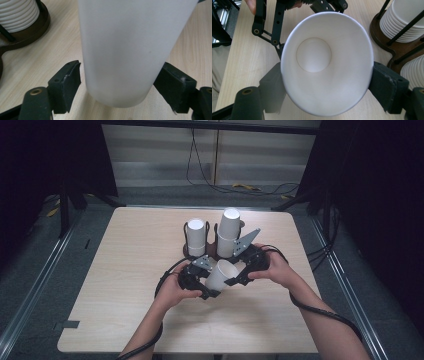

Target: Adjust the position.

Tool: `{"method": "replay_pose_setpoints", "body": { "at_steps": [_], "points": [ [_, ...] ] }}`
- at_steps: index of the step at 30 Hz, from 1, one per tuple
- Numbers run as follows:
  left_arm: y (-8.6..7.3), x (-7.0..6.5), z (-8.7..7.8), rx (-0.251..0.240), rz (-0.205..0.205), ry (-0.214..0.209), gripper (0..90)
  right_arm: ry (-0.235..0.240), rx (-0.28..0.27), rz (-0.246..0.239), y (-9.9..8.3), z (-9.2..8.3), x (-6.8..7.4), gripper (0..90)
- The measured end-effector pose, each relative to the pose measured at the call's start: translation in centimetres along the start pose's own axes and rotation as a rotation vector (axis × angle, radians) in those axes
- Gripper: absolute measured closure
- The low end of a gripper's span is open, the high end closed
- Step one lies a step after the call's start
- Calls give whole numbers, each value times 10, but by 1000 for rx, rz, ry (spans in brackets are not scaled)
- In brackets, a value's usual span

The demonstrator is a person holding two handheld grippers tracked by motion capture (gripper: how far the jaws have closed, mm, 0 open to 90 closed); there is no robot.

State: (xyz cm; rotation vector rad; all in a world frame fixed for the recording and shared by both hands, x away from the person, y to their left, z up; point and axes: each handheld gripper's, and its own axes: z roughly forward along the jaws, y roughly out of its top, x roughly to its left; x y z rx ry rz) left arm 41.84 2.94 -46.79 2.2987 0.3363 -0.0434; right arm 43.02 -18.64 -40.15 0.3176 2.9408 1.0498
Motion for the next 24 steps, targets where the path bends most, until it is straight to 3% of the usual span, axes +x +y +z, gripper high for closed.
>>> {"method": "replay_pose_setpoints", "body": {
  "at_steps": [11,24],
  "points": [
    [-2,-1,-2,24,-15,14,201,-23,6,11,-4,-4,-2,217],
    [-8,0,-11,26,-34,45,183,-83,79,18,-12,-7,-4,216]
  ]
}}
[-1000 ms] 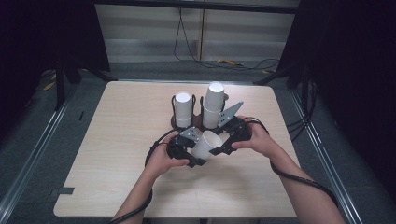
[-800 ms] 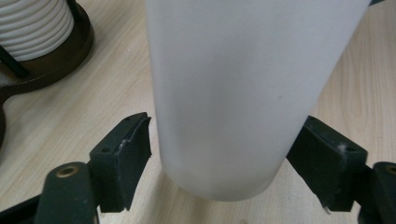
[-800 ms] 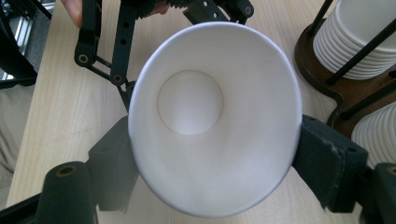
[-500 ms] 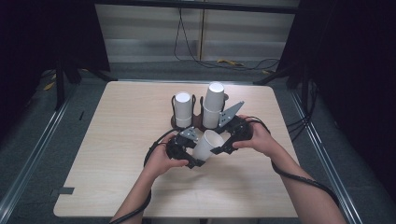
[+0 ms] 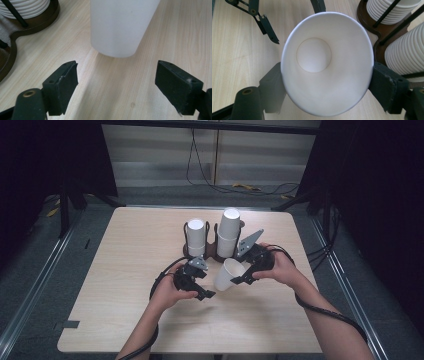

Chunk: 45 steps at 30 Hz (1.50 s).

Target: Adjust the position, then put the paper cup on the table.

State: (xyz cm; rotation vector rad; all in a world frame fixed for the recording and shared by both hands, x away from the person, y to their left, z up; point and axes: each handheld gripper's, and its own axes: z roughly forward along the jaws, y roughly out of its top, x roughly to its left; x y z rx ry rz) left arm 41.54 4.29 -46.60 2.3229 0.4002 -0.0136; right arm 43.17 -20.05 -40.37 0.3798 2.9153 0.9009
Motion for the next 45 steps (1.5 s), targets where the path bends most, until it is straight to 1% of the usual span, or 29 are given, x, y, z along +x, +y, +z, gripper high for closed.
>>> {"method": "replay_pose_setpoints", "body": {
  "at_steps": [2,3,5,7,11,12,15,16,18,20,21,22,23,24,26,28,29,30,31,32,33,35,36,40,41,42,43,45],
  "points": [
    [-1,1,-1,4,-6,6,180,-28,18,-3,-1,0,0,215],
    [-2,1,-1,3,-13,7,179,-25,20,-3,-1,0,0,215],
    [-4,1,0,4,-17,4,177,-42,39,-2,-1,0,-1,215],
    [-4,1,-1,15,-16,4,176,-45,53,-5,-1,1,-1,214],
    [-6,1,-2,6,-32,9,170,-72,67,-4,-1,1,-2,213],
    [-6,2,-3,3,-33,11,169,-81,74,-9,-1,1,-2,213],
    [-7,2,-5,1,-28,14,169,-102,96,-5,0,4,-3,213],
    [-7,2,-5,0,-30,16,168,-97,98,-6,0,5,-3,212],
    [-8,2,-6,2,-28,16,168,-109,111,-5,1,7,-3,211],
    [-8,2,-7,12,-34,18,168,-112,124,-3,2,9,-3,210],
    [-9,2,-7,12,-30,18,168,-117,128,-5,2,11,-3,210],
    [-9,2,-8,12,-33,21,168,-115,134,0,3,12,-3,210],
    [-10,2,-7,1,-41,26,168,-117,135,-1,4,13,-3,209],
    [-10,2,-8,8,-36,28,168,-121,145,0,5,14,-3,207],
    [-11,3,-10,20,-33,29,168,-115,138,-4,7,17,-4,207],
    [-13,3,-12,22,-41,38,168,-118,146,6,9,18,-4,208],
    [-14,4,-13,20,-44,38,168,-117,144,-3,10,18,-4,207],
    [-14,4,-14,18,-48,43,168,-120,146,5,11,19,-4,208],
    [-15,5,-14,17,-46,42,168,-117,142,-4,11,20,-4,207],
    [-15,5,-15,15,-53,49,168,-116,143,-3,12,20,-4,207],
    [-16,6,-16,13,-52,47,168,-115,148,6,12,20,-4,206],
    [-17,6,-17,11,-55,53,168,-113,141,-4,13,21,-4,204],
    [-17,6,-17,11,-60,51,168,-115,144,3,14,21,-4,204],
    [-19,7,-18,20,-53,53,168,-109,140,-1,15,22,-5,201],
    [-19,8,-18,25,-49,58,168,-110,144,11,15,22,-5,201],
    [-19,8,-19,22,-56,61,168,-111,146,7,15,22,-5,201],
    [-19,8,-18,6,-71,64,168,-111,148,11,15,22,-6,201],
    [-19,7,-19,8,-66,62,168,-109,145,13,15,22,-6,200]
  ]
}}
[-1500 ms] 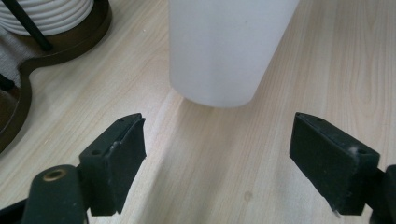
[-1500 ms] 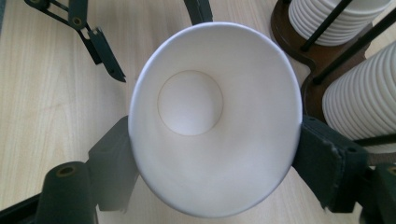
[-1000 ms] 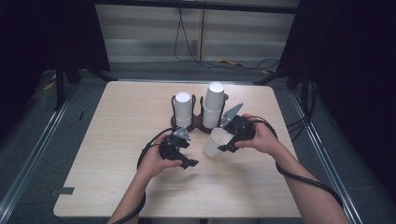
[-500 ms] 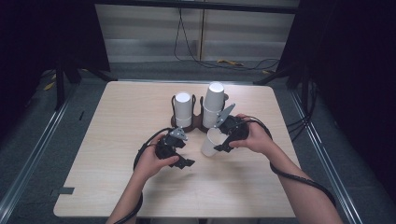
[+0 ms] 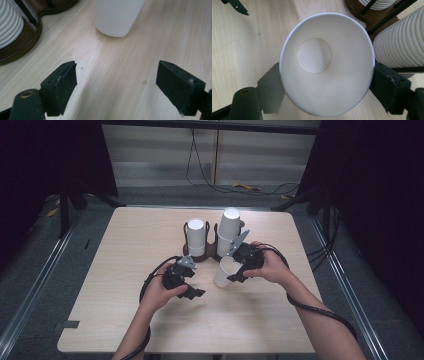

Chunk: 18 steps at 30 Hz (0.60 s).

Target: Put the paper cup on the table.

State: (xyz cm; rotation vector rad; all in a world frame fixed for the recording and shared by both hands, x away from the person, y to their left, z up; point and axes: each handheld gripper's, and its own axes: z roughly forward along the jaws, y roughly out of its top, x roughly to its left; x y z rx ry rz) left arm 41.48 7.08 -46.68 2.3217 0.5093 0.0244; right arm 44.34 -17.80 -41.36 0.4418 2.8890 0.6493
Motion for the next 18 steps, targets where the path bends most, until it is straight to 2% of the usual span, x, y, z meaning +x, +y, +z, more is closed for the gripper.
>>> {"method": "replay_pose_setpoints", "body": {
  "at_steps": [2,8,9,12,15,18],
  "points": [
    [0,0,0,6,9,-4,168,0,3,11,0,0,0,199],
    [-2,2,-2,10,12,-2,168,2,2,4,1,1,-1,197],
    [-2,1,-1,-1,-1,3,168,1,6,14,2,1,-1,196],
    [-3,3,-3,12,14,5,168,3,8,20,4,2,-1,194],
    [-4,2,-2,1,1,5,168,2,7,27,7,4,-2,191],
    [-5,3,-3,12,14,8,168,6,18,28,12,6,-2,189]
  ]
}}
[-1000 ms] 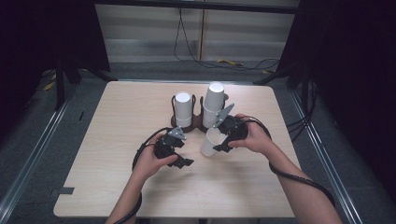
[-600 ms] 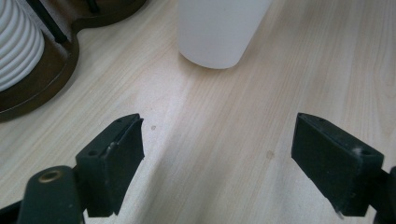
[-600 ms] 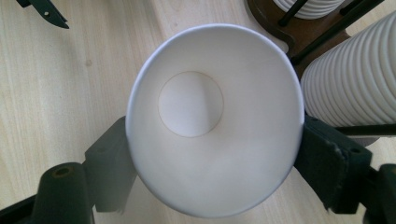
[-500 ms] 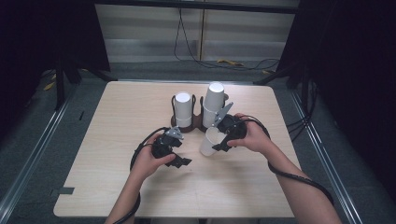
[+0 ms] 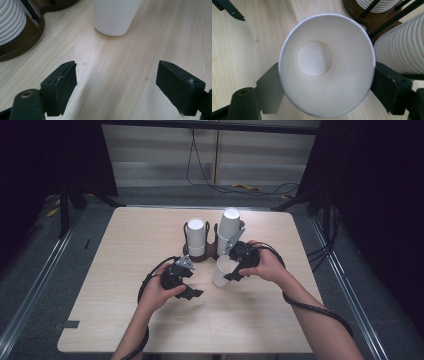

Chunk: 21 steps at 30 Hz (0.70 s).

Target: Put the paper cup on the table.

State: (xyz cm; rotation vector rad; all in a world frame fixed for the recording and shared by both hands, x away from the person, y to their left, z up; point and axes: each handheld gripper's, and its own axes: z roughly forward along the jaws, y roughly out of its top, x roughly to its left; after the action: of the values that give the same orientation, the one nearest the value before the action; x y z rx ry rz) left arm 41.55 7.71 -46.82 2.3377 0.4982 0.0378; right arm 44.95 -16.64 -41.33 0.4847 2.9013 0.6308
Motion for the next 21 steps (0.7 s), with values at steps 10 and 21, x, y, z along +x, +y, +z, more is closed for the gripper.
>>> {"method": "replay_pose_setpoints", "body": {
  "at_steps": [10,21],
  "points": [
    [-1,1,1,-2,-20,-2,168,8,-1,0,6,4,2,181],
    [-4,2,1,-4,-33,-3,168,18,-30,2,6,6,2,173]
  ]
}}
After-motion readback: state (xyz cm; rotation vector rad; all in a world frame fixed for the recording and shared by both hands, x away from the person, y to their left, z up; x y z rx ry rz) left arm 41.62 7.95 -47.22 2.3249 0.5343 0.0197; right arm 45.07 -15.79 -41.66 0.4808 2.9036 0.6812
